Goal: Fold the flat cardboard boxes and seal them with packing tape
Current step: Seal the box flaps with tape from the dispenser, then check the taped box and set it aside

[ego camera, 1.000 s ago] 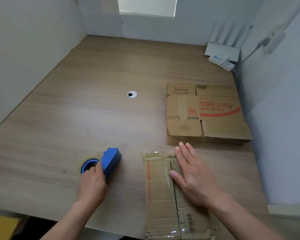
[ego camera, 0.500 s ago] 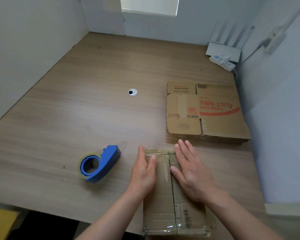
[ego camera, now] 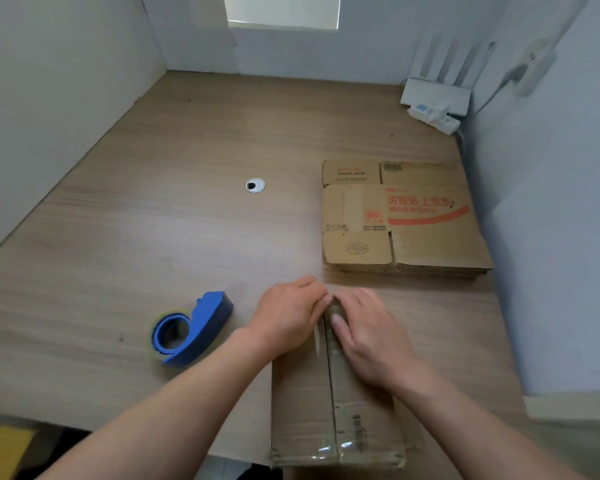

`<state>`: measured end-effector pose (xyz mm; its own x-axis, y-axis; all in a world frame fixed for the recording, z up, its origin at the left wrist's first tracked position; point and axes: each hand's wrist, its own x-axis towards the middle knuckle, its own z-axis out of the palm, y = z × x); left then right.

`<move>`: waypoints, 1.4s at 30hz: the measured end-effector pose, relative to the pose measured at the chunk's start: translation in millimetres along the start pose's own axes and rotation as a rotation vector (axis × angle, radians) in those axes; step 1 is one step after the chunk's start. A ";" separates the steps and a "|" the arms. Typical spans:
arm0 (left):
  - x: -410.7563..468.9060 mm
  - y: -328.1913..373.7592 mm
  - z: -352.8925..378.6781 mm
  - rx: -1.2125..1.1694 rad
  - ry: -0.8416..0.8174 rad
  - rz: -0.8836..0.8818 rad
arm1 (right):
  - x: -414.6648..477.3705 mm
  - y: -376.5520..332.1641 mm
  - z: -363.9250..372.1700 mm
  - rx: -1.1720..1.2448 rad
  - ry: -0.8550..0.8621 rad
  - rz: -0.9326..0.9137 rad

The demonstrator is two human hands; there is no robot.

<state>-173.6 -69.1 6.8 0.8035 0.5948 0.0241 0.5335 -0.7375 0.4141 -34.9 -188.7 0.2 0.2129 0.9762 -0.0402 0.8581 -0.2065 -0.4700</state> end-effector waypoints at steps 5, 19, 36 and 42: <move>6.2 3.0 6.4 0.033 0.029 -0.184 | 22.2 1.7 0.9 -0.011 0.034 0.077; -1.3 6.2 -0.2 -1.056 0.043 -1.118 | 19.0 16.7 7.7 0.953 0.143 0.528; -118.7 30.8 -17.7 -1.239 -0.209 -0.990 | -90.5 -9.1 19.4 0.907 0.095 0.875; -96.2 11.0 -70.4 -1.521 0.006 -0.647 | -99.6 -50.4 -50.4 1.142 0.412 0.591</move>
<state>-263.6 -111.9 73.1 0.5626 0.6628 -0.4941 0.0244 0.5841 0.8113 -75.8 -278.8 72.3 0.7089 0.6289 -0.3192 -0.2321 -0.2194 -0.9476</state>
